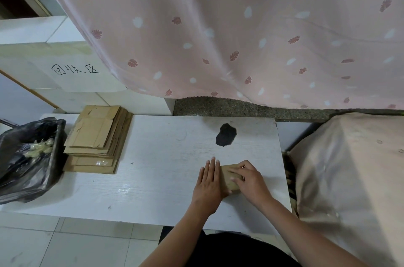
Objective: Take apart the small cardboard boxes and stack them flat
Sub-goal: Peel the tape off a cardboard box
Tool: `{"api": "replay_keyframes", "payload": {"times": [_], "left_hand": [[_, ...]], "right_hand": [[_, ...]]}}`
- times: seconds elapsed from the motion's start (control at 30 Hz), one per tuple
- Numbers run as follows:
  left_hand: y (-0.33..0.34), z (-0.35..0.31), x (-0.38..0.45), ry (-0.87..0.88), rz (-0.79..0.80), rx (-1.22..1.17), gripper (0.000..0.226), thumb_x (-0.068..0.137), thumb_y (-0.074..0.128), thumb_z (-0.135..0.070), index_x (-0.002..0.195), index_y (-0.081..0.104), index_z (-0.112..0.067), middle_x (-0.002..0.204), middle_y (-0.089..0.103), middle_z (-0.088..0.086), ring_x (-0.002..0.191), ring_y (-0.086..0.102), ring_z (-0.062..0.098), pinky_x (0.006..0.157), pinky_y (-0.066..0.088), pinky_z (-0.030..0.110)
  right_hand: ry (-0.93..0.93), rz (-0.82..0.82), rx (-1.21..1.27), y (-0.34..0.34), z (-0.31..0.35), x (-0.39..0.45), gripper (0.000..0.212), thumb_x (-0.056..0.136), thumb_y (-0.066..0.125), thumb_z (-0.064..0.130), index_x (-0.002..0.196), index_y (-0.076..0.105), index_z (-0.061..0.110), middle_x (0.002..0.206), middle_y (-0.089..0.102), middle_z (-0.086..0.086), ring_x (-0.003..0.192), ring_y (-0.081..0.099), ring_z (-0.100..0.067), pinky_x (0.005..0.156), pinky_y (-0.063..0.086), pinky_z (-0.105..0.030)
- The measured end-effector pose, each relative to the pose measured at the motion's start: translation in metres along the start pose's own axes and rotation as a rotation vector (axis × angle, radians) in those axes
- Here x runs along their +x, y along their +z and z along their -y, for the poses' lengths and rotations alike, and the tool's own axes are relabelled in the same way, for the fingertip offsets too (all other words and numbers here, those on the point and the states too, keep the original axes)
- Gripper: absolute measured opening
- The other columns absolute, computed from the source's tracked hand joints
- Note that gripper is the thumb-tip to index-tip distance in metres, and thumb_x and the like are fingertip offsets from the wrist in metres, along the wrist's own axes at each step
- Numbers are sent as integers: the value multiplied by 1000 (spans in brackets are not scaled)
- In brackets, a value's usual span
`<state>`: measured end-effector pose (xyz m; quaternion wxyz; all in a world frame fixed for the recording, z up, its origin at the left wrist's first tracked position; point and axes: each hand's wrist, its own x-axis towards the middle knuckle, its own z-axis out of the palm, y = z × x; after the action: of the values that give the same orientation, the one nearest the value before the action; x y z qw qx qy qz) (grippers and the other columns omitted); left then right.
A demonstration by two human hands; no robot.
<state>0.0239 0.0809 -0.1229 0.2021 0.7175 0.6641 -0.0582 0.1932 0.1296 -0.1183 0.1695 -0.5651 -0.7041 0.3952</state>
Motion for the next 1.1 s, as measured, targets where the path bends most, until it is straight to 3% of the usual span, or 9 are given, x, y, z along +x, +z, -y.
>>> {"api": "replay_keyframes", "payload": {"times": [0.37,0.7,0.9,1.0,1.1], "left_hand": [[4,0,2,-7,23,18,96,101,35,-60,149,-30,-7,155,-38,7,145,-33,25,119,-21,35],[5,1,2,-13,21,20,96,101,35,-62,150,-27,-7,157,-36,7,148,-29,25,118,-22,35],[5,-1,3,-21,34,35,96,101,36,-61,152,-25,-7,157,-36,8,148,-30,25,119,-21,37],[5,0,4,-20,34,29,96,101,35,-62,153,-24,-6,157,-36,7,147,-30,25,119,-21,37],[4,-1,4,-18,43,36,96,100,33,-64,153,-23,-7,157,-36,7,147,-31,24,119,-22,38]], "right_hand": [[-13,32,-66,2,3,3,26,92,69,18,117,72,19,106,50,8,100,55,-11,94,49,-28],[-8,51,-84,5,11,10,7,91,69,17,91,69,24,93,42,14,92,50,-9,81,46,-23],[-5,16,-36,8,9,8,16,88,72,17,101,69,26,96,46,19,98,47,-3,78,37,-8],[14,5,-29,10,12,11,11,87,73,19,91,67,28,93,46,18,97,45,-4,77,36,-8],[11,11,-62,10,15,14,9,88,73,19,89,66,24,94,48,14,97,45,-7,81,41,-18]]}}
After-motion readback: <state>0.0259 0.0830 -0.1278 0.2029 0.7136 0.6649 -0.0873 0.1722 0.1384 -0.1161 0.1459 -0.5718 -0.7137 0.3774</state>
